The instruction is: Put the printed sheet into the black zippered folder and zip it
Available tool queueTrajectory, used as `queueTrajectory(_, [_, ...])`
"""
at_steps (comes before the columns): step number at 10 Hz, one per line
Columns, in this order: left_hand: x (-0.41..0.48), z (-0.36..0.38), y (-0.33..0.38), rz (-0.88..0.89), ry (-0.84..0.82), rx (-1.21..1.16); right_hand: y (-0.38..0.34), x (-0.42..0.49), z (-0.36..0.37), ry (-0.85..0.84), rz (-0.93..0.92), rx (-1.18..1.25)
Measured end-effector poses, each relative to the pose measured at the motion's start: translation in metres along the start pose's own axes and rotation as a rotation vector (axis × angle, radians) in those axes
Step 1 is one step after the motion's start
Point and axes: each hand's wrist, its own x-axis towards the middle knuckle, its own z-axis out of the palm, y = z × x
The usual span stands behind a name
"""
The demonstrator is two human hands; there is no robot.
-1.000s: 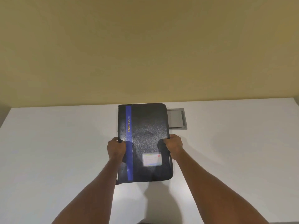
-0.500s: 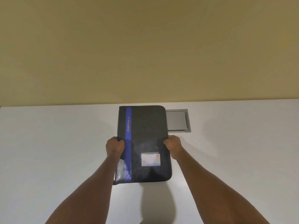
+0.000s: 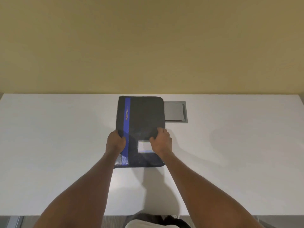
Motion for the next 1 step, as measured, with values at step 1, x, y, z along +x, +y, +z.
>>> queueTrajectory(1, [-0.0248,0.0094,-0.0061,0.021,0.022,0.001,0.0099,-0.0227,0.008,-0.022,-0.093,-0.06])
